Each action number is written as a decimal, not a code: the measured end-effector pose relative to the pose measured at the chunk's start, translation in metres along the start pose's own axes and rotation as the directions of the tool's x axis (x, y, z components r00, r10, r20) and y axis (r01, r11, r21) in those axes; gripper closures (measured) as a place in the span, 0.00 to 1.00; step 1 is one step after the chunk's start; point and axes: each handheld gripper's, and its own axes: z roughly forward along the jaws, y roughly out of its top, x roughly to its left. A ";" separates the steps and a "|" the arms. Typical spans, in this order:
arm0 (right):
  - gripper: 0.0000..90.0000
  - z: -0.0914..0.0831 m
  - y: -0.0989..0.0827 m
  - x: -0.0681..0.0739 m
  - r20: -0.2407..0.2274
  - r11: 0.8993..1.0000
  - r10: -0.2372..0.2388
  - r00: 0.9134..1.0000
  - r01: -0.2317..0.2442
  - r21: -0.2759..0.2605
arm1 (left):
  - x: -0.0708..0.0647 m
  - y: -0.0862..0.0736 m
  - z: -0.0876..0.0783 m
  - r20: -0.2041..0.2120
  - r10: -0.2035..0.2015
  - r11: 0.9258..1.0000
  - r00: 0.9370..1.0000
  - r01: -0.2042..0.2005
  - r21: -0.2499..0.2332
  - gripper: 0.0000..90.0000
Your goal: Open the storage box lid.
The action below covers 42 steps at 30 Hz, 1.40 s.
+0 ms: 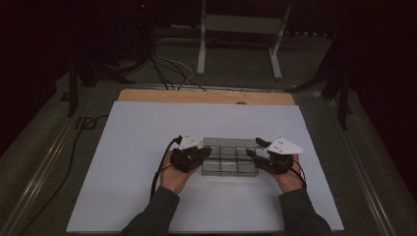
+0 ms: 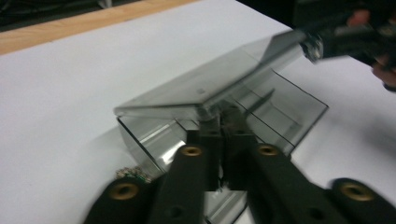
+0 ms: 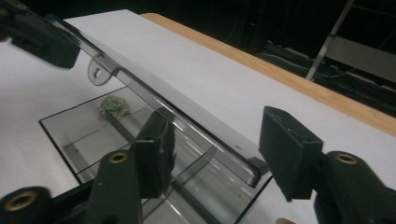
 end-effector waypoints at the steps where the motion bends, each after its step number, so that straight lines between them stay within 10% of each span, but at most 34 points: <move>1: 0.53 0.000 0.000 -0.001 -0.002 1.000 0.000 1.000 0.000 0.000 | 0.000 -0.002 0.000 0.006 0.003 1.000 1.000 -0.003 0.004 0.90; 6: 0.54 0.000 0.001 -0.003 -0.010 1.000 0.002 1.000 -0.002 0.000 | 0.002 -0.019 0.005 0.010 -0.016 0.999 1.000 0.015 0.031 0.62; 11: 0.54 0.000 0.003 -0.004 -0.009 1.000 0.007 1.000 -0.007 -0.001 | 0.004 -0.034 0.015 -0.029 -0.028 0.998 0.999 0.030 0.054 0.54; 42: 0.54 0.004 0.007 -0.011 -0.010 0.999 0.046 0.999 -0.046 -0.024 | 0.009 -0.049 0.039 -0.106 -0.060 0.995 0.993 0.068 0.073 0.57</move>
